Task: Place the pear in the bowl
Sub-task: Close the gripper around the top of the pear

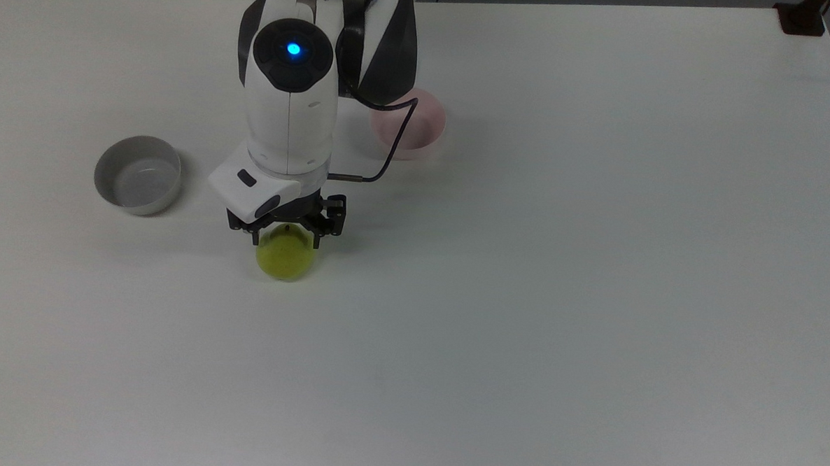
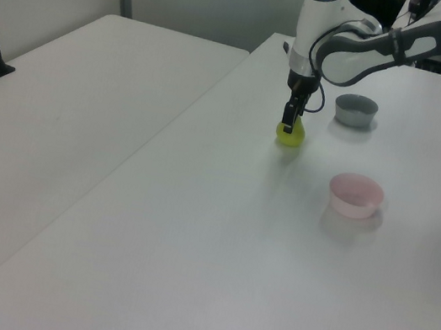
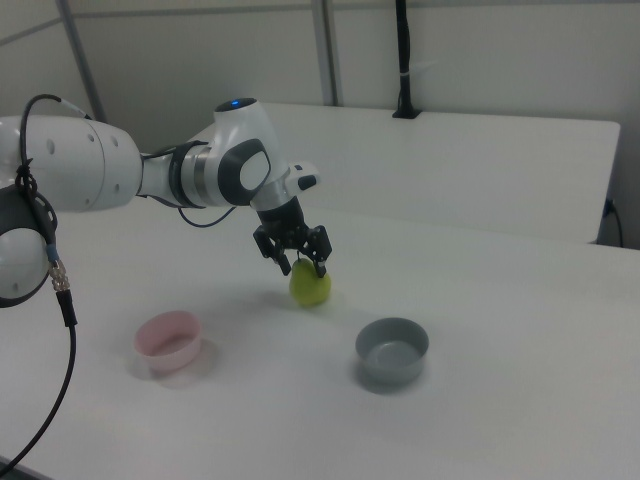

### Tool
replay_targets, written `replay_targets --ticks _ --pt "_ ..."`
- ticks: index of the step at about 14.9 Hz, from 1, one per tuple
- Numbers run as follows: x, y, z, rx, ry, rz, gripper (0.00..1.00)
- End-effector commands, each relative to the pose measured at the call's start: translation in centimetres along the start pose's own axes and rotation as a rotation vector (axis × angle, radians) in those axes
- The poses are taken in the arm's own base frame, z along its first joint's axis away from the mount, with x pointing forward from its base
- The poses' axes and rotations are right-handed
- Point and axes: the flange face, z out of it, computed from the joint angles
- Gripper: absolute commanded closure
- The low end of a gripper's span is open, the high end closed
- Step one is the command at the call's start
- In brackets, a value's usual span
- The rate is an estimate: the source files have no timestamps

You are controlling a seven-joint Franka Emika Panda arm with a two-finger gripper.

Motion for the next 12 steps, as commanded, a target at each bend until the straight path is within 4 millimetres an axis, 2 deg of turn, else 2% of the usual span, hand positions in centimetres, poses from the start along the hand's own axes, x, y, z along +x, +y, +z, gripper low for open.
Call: replay_targets --ticks 1,5,12 --pt "0.25 -0.19 0.36 -0.05 0.016 -0.051 0.31" --pt "0.21 -0.2 0.37 -0.05 0.018 -0.053 0.63" --pt "0.03 -0.29 0.29 -0.047 0.006 -0.049 0.77"
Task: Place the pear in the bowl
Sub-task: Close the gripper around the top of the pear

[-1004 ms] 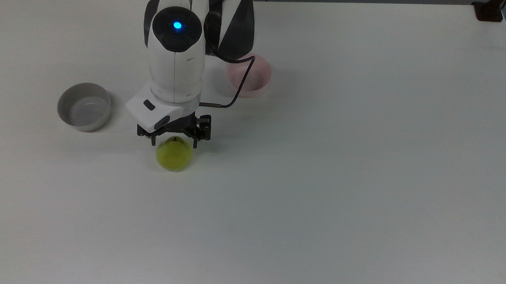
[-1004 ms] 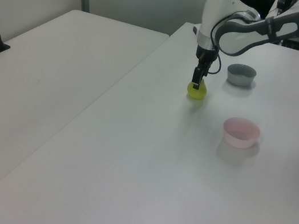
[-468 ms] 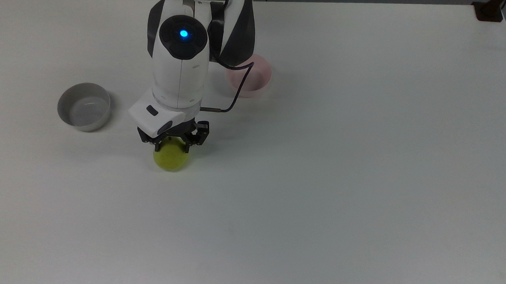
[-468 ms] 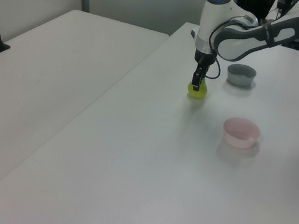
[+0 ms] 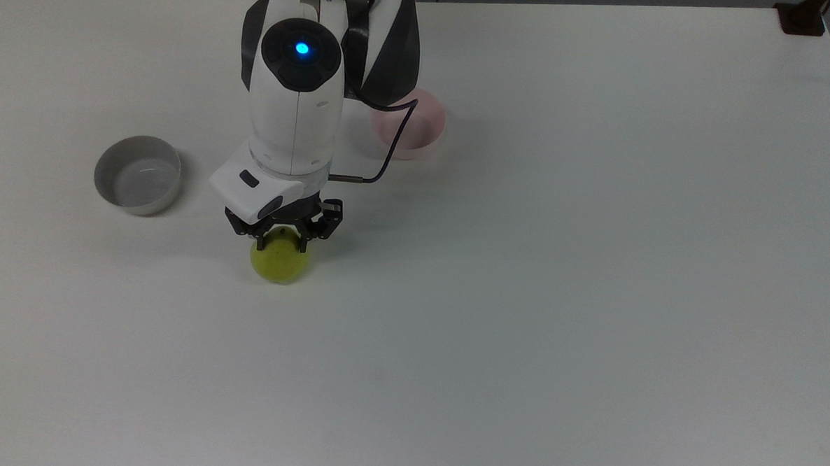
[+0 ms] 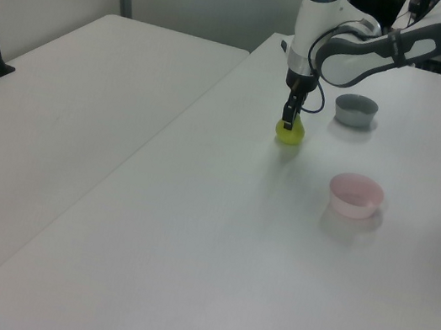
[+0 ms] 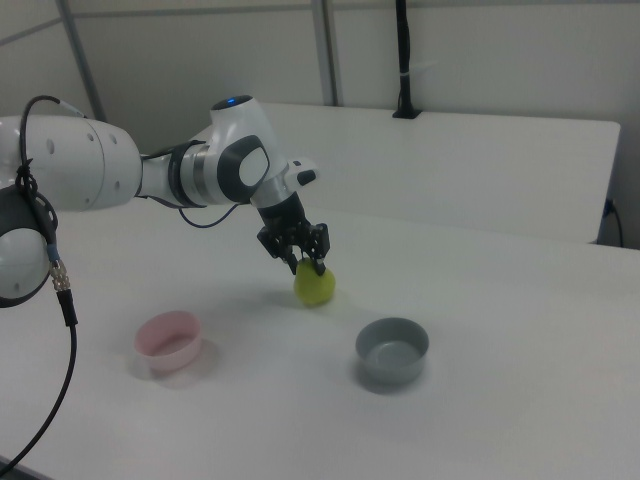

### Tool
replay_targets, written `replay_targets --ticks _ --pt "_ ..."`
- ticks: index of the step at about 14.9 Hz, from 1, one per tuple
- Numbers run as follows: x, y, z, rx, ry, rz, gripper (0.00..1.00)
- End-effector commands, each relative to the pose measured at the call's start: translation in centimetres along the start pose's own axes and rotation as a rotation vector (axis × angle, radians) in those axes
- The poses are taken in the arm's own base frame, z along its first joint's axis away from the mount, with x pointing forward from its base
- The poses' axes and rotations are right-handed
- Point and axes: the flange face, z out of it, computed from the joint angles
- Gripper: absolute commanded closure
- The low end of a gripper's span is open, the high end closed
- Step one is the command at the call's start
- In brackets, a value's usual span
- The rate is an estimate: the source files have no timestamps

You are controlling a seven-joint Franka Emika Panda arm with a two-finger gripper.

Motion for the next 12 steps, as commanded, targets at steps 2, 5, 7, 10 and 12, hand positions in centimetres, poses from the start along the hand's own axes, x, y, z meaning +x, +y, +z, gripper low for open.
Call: replay_targets --ticks 2,5,7,10,12 --pt "-0.3 -0.2 0.4 -0.012 -0.004 -0.022 0.8" --pt "-0.5 0.0 -0.5 -0.008 -0.012 -0.016 0.8" --pt "-0.6 -0.1 -0.9 -0.006 -0.019 -0.014 0.8" --pt "-0.7 -0.1 -2.0 -0.002 -0.022 -0.011 0.8" --pt "-0.9 0.0 -2.8 -0.002 -0.023 -0.009 0.8"
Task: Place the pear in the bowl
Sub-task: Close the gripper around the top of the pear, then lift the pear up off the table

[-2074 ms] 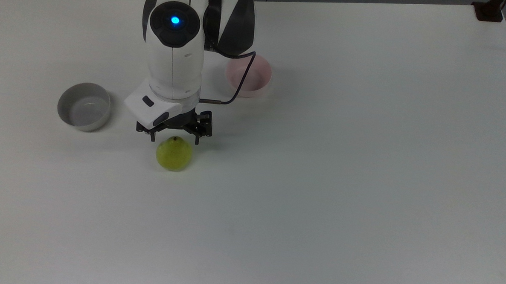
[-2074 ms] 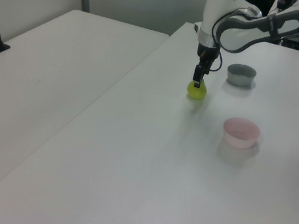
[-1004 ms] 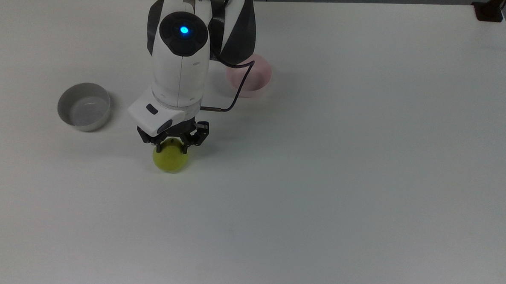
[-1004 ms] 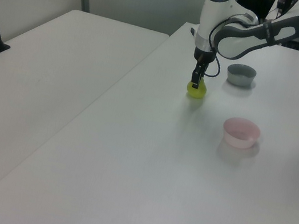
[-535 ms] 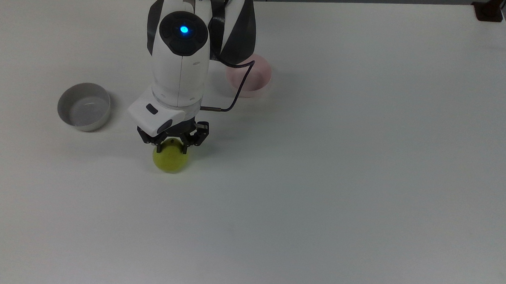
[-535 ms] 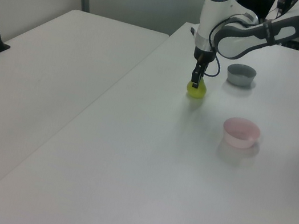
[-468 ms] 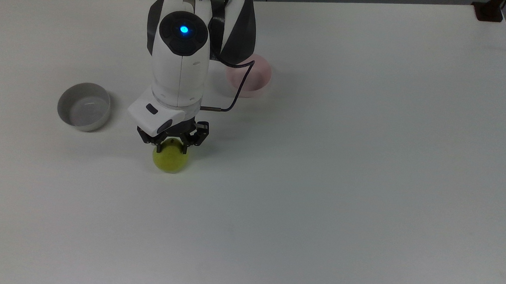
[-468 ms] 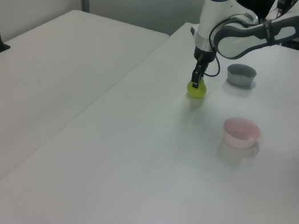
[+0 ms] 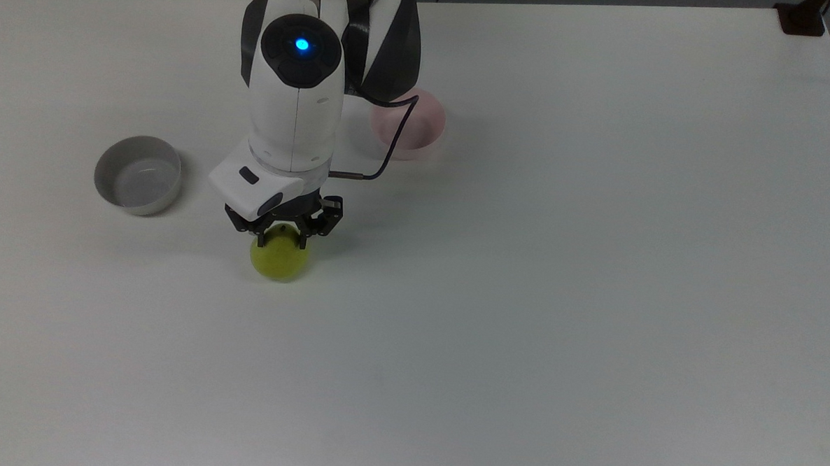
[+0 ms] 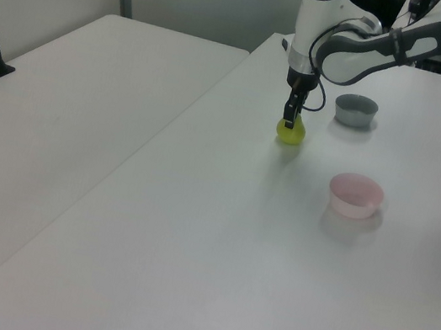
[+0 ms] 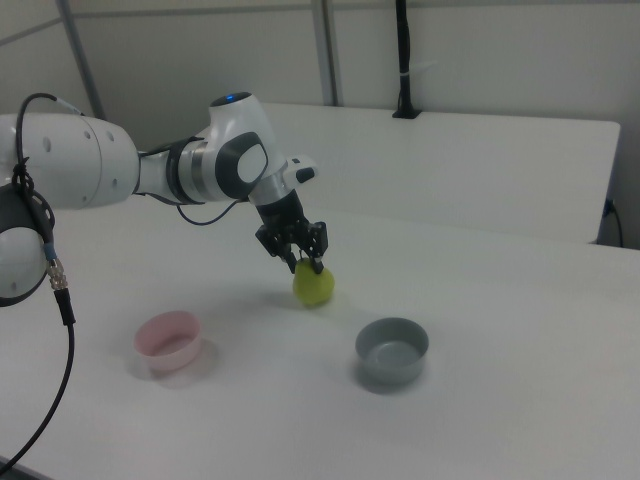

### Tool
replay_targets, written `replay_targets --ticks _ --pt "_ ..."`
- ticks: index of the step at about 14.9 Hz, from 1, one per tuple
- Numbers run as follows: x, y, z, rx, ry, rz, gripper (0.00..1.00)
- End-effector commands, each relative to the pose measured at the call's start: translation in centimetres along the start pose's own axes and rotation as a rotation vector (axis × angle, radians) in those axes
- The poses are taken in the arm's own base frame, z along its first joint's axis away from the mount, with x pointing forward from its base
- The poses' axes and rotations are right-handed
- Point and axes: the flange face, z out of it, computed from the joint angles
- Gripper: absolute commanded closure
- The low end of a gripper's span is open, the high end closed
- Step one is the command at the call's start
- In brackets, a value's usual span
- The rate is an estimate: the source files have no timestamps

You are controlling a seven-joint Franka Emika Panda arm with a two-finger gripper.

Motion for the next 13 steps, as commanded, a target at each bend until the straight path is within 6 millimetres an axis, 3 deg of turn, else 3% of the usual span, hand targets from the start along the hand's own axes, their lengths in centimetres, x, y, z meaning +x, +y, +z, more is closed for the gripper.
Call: replay_targets --ticks 1,4,9,13 --pt "-0.8 -0.3 -2.3 -0.002 -0.016 -0.013 0.8" --pt "-1.0 -0.1 -2.5 -0.002 -0.016 -0.012 0.8" --pt "-2.6 -0.5 -5.7 0.002 -0.035 -0.022 0.8" --pt "-4.9 -3.7 -8.3 0.023 -0.075 -0.074 0.8"
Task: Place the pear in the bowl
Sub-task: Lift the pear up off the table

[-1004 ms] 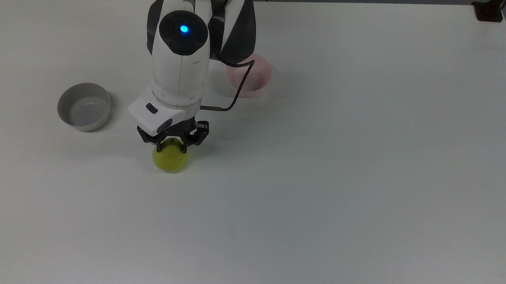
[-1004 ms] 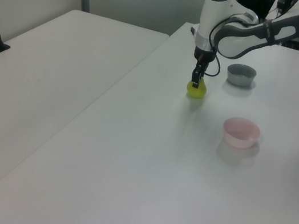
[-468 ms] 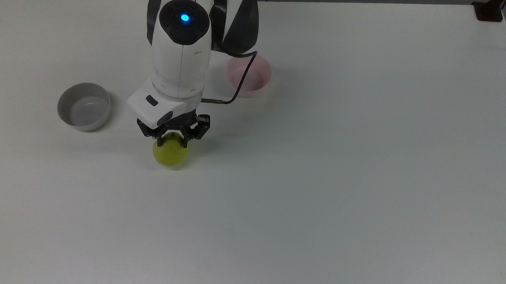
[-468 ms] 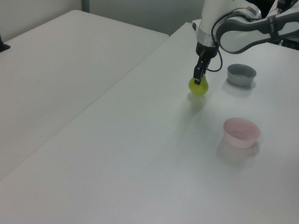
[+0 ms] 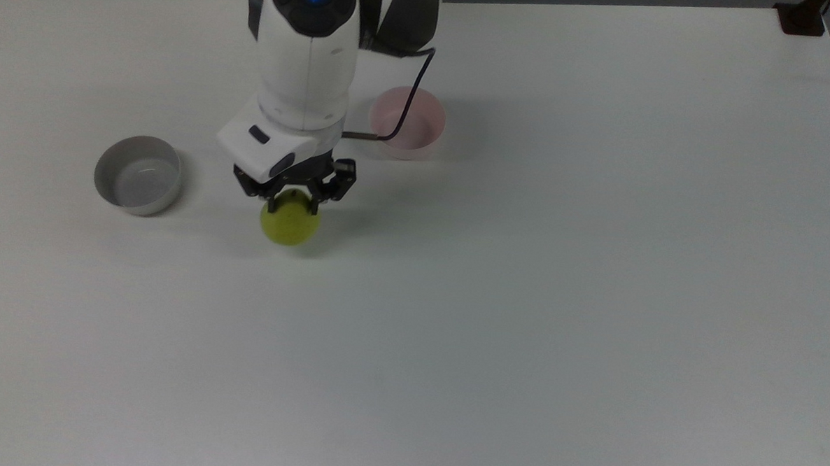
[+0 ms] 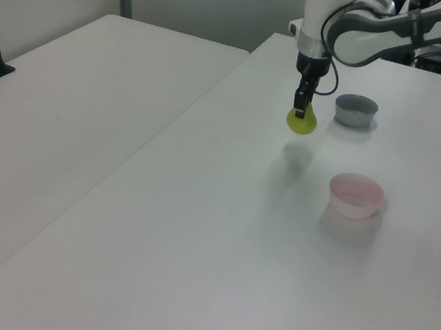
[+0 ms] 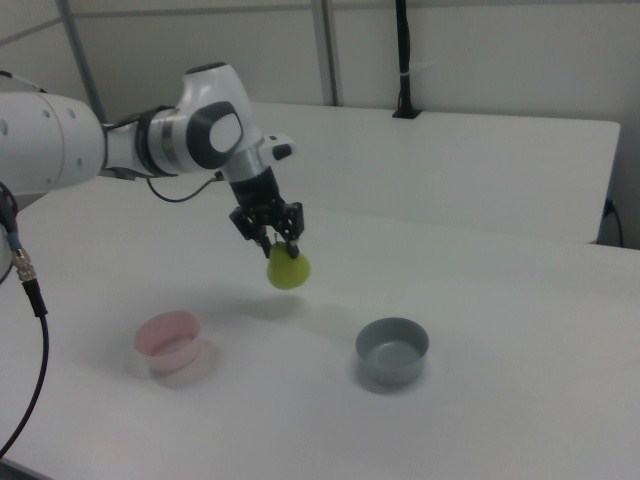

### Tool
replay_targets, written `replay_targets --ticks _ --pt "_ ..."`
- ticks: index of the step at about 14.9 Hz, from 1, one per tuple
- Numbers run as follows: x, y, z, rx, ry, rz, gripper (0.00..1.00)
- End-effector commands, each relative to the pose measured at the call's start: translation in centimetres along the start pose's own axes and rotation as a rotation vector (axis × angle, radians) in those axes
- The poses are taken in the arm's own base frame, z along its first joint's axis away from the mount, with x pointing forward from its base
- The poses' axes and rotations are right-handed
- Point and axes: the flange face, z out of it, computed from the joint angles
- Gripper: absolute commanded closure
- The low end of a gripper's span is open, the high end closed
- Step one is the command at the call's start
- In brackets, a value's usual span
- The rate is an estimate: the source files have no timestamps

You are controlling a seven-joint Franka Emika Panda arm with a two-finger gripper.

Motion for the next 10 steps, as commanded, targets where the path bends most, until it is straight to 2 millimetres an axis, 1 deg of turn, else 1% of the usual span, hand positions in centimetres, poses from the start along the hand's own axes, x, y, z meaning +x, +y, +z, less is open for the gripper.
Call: replay_targets --ticks 1,4,5,6,8,10 --pt "-4.1 -2.9 -2.9 0.009 -0.03 -0.062 0.8" --pt "-6.2 -5.7 -4.9 0.012 -0.027 -0.103 0.8" --pt "-7.5 -6.7 -5.7 0.014 -0.024 -0.118 0.8" --pt "-8.4 -7.4 -6.2 0.016 -0.025 -0.129 0.8" --pt "-10.3 -9.3 -6.7 0.015 -0.048 -0.166 0.8" --pt "-11.7 -11.5 -6.4 0.023 -0.077 -0.202 0.8"
